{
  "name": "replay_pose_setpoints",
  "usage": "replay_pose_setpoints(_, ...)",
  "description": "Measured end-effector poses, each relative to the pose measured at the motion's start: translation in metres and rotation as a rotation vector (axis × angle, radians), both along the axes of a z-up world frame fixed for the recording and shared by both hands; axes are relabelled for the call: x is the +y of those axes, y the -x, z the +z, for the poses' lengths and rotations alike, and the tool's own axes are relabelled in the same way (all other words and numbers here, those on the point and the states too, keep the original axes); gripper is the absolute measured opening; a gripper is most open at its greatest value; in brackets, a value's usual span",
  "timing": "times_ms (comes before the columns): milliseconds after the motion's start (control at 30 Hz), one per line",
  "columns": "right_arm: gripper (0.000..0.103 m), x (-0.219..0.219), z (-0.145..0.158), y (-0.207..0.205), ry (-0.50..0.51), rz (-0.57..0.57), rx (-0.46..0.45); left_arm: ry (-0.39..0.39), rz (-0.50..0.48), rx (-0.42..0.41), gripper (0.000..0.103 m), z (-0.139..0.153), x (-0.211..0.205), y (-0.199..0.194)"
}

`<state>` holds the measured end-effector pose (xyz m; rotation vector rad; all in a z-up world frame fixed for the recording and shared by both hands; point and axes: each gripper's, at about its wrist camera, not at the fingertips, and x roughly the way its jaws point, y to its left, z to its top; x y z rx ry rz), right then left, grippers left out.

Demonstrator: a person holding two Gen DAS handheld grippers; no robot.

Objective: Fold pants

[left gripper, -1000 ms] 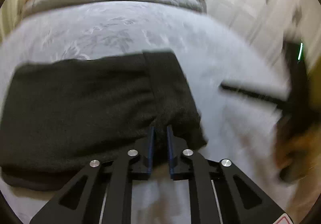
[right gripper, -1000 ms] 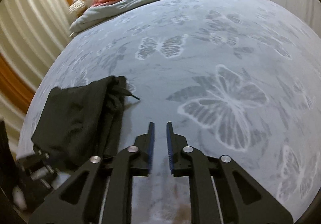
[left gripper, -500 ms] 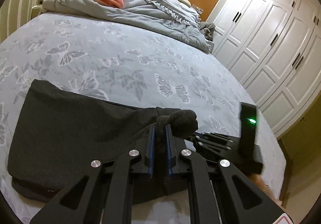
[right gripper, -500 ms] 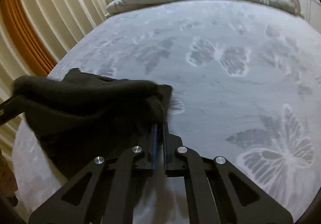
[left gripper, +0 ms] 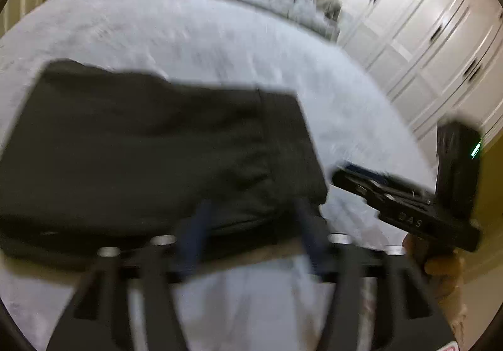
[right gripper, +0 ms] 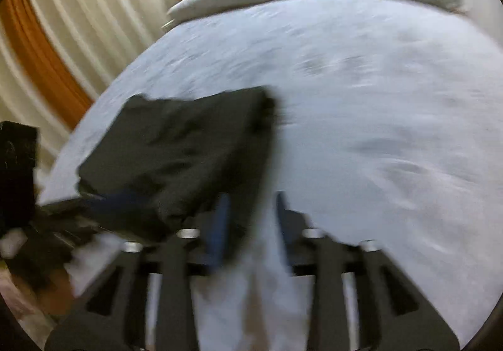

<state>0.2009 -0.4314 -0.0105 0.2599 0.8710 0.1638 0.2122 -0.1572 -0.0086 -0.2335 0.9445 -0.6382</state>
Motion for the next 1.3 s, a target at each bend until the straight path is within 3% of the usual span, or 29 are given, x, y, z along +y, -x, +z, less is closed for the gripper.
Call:
replay_pose_setpoints(67,0.068,-0.009,0.007,0.01,-0.076,-0.003,-0.004,0.024,0.093,-0.044,0.087,0.017,0.04,0.001)
replay_pose_setpoints(100,0.085,-0.009,0.01,0.012,-0.124,-0.001,0.002,0.022,0.153,-0.05,0.087,0.024,0.065,-0.004)
replay_pose_setpoints(133,0.093,-0.006,0.011,0.01,-0.152,-0.002,0.006,0.007,0.196,-0.047,0.087,0.026,0.085,-0.011)
replay_pose_setpoints(200,0.094,0.005,0.008,-0.001,-0.17,0.01,0.024,-0.048,0.271,-0.016,0.087,0.022,0.115,-0.028)
replay_pose_setpoints(267,0.094,0.02,-0.002,-0.02,-0.159,-0.002,0.065,-0.095,0.356,0.076,0.087,-0.004,0.15,-0.05)
replay_pose_setpoints(367,0.095,0.047,-0.033,-0.047,-0.144,-0.015,0.17,-0.069,0.438,0.244,0.087,-0.057,0.181,-0.074)
replay_pose_setpoints(400,0.095,0.053,-0.045,-0.053,-0.132,-0.034,0.205,-0.03,0.453,0.191,0.088,-0.059,0.186,-0.071)
replay_pose_setpoints(467,0.098,0.057,-0.049,-0.055,-0.127,-0.07,0.167,-0.042,0.403,0.116,0.087,-0.051,0.174,-0.07)
replay_pose_setpoints(500,0.095,0.062,-0.049,-0.057,-0.114,-0.077,0.17,-0.015,0.357,0.126,0.072,-0.052,0.168,-0.072)
replay_pose_setpoints(533,0.062,0.066,-0.046,-0.058,-0.127,-0.061,0.166,0.008,0.315,0.145,0.061,-0.055,0.16,-0.074)
replay_pose_setpoints(567,0.049,0.069,-0.044,-0.06,-0.157,-0.041,0.172,-0.029,0.318,0.135,0.057,-0.055,0.153,-0.074)
replay_pose_setpoints(600,0.036,0.071,-0.038,-0.059,-0.145,-0.058,0.168,-0.052,0.316,0.11,0.031,-0.054,0.15,-0.075)
replay_pose_setpoints(633,0.027,0.072,-0.033,-0.059,-0.141,-0.057,0.162,-0.092,0.284,0.096,0.026,-0.05,0.145,-0.074)
replay_pose_setpoints(700,0.025,0.076,-0.016,-0.051,-0.139,-0.047,0.133,-0.115,0.286,0.074,0.014,-0.038,0.15,-0.066)
replay_pose_setpoints(800,0.025,0.089,0.01,-0.026,-0.146,-0.017,0.113,-0.155,0.261,0.036,0.013,-0.012,0.158,-0.034)
replay_pose_setpoints(967,0.025,0.108,0.025,0.02,-0.164,0.005,0.171,-0.236,0.228,-0.005,0.013,0.02,0.16,0.013)
replay_pose_setpoints(1300,0.025,0.125,0.03,0.096,-0.237,0.0,0.169,-0.285,0.229,-0.022,0.013,0.044,0.185,0.089)
